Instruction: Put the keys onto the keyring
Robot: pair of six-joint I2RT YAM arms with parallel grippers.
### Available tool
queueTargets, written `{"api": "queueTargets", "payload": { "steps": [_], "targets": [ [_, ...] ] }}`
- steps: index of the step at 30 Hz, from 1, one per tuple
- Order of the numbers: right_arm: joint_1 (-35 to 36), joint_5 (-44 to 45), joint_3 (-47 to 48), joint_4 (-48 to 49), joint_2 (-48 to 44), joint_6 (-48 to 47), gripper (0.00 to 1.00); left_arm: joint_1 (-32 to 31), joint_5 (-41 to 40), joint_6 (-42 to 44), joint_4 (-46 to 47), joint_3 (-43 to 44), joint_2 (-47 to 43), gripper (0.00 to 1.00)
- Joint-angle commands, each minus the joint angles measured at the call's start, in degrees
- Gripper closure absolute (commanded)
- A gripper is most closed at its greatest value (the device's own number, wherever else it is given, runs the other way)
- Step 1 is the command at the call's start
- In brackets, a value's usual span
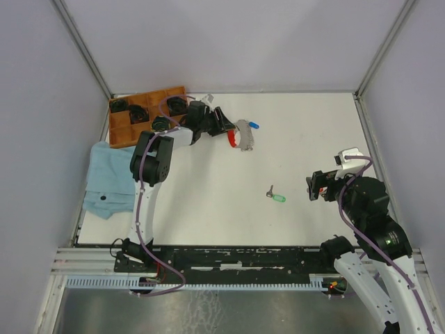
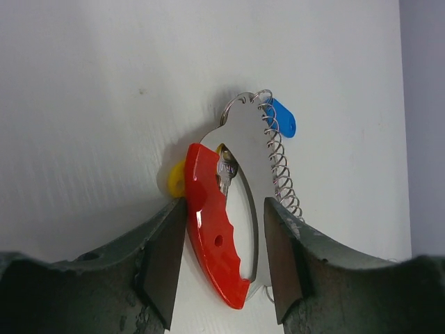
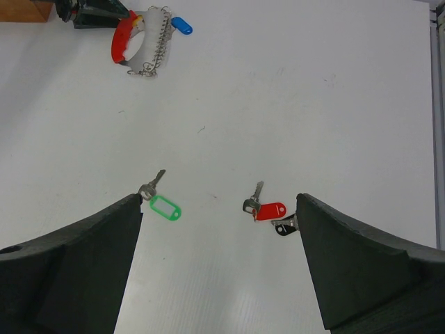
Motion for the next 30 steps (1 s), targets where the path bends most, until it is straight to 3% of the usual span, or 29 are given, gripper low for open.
{"api": "queueTargets", "payload": {
  "steps": [1, 13, 19, 26, 30],
  "targets": [
    [-0.1, -0.3, 0.1, 2.6, 0.7, -0.6, 0.00, -0.4, 2.7, -2.7, -2.7, 0.0, 3.4, 0.45],
    [-0.2, -0.3, 0.1, 2.5, 0.8, -0.6, 0.00, -0.4, 8.5, -9.6, 7.7, -2.6, 1.8, 0.75],
    [-0.2, -0.5, 0.1, 2.4, 0.8, -0.5, 0.00, -0.4, 9.9, -12.5, 12.6, -6.1, 1.5, 0.97],
    [-0.1, -2.8, 0.6, 2.5, 2.3, 0.1, 0.00, -0.4, 9.2, -11.8, 14.7, -11.8, -2.3, 0.97],
    [-0.1, -5.0, 1.6, 2.5, 5.1, 0.6, 0.00, -0.4, 6.8, -9.4, 11.4, -12.9, -5.3, 0.77]
  ]
}}
